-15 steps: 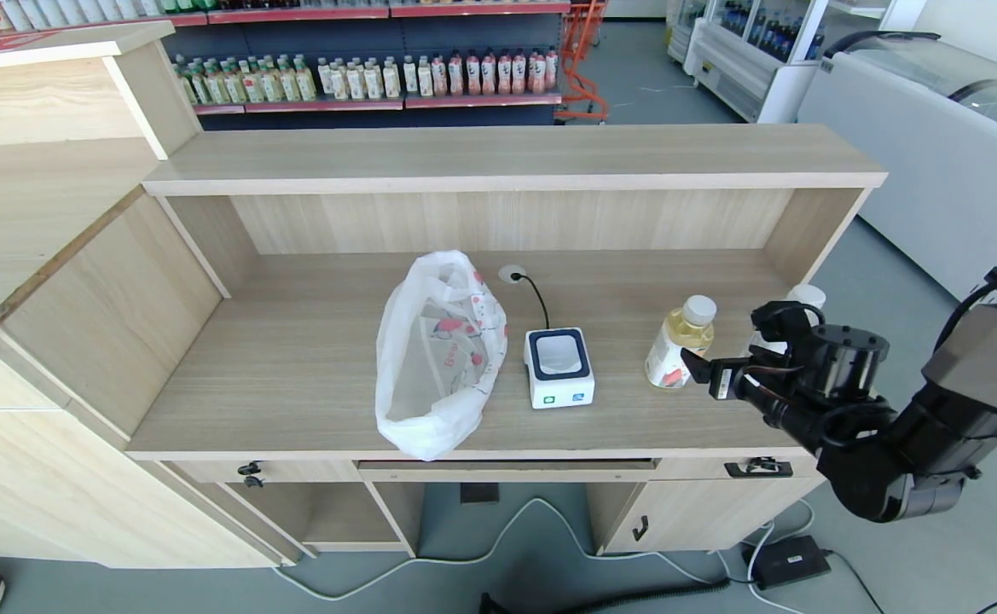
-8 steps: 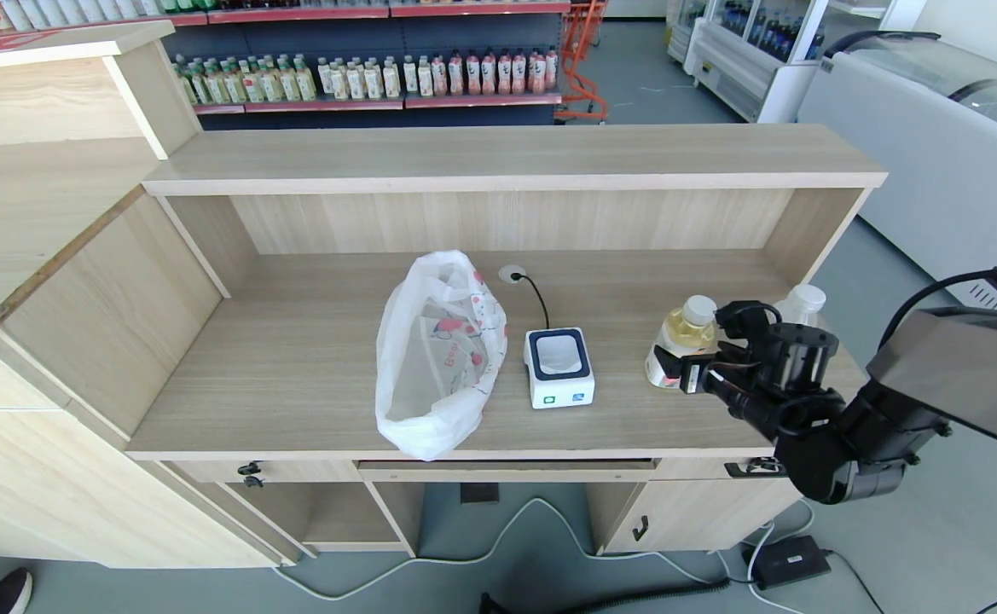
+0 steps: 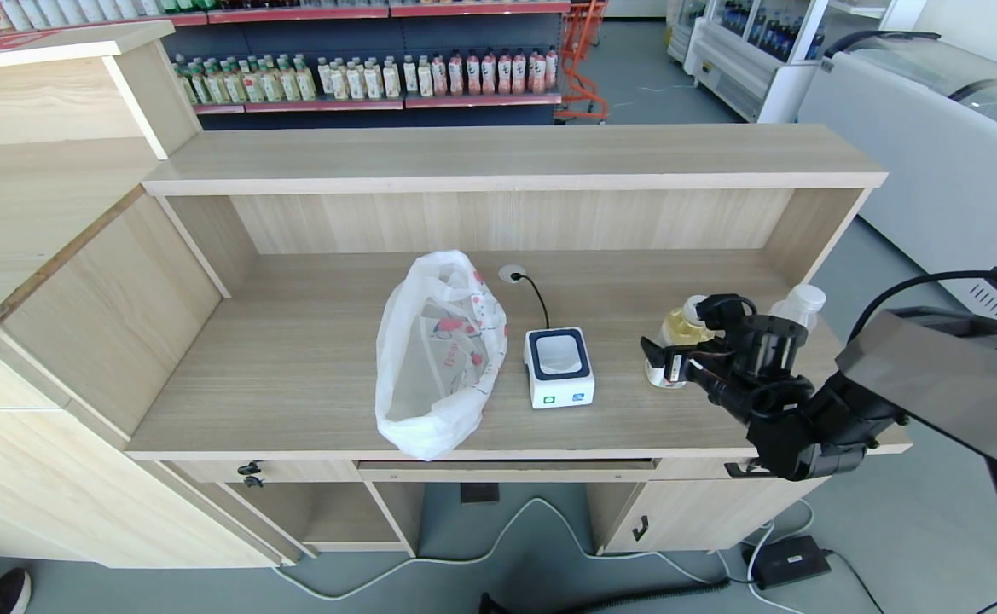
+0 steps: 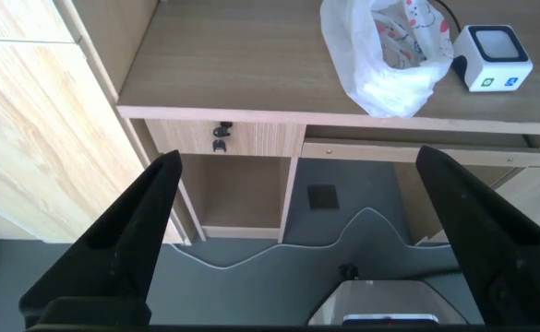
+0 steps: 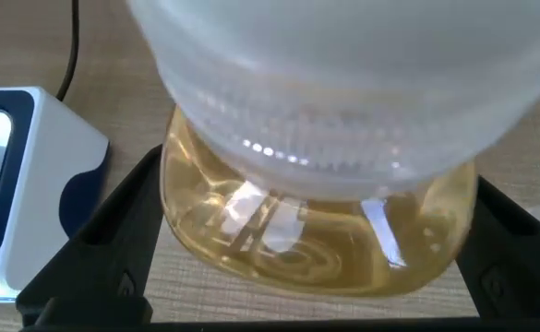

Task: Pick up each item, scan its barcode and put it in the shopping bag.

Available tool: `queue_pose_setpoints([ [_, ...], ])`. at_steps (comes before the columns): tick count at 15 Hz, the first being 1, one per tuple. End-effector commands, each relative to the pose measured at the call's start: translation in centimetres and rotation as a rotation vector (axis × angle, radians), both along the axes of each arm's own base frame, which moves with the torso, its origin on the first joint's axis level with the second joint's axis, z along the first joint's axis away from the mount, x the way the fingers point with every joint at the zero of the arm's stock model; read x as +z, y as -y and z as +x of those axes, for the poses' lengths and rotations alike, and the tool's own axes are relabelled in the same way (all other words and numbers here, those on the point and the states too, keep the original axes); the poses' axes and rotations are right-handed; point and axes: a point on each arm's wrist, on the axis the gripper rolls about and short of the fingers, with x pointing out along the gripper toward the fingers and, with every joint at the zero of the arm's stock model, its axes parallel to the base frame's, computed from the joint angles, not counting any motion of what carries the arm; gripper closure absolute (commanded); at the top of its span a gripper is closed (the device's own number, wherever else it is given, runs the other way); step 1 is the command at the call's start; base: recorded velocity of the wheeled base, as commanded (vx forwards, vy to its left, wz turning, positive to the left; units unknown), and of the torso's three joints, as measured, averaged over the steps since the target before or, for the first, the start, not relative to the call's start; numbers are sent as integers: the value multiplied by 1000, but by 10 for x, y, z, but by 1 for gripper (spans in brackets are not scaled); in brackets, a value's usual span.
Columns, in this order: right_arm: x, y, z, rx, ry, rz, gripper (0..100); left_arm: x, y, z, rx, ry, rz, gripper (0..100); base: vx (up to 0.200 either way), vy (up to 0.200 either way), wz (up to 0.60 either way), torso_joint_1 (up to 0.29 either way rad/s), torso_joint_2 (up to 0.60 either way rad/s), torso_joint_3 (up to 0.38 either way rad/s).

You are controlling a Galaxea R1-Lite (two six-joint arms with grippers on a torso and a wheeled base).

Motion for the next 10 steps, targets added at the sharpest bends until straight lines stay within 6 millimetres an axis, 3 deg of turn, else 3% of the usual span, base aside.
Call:
queue_pose_setpoints([
  [1, 0, -1, 8, 0, 3, 0, 0, 0, 0, 0, 0, 0, 0, 0, 0, 0, 0, 0, 0, 0],
  [10, -7, -3, 20, 19, 17, -75, 0, 0, 0, 0, 0, 0, 0, 0, 0, 0, 0, 0, 0, 0],
])
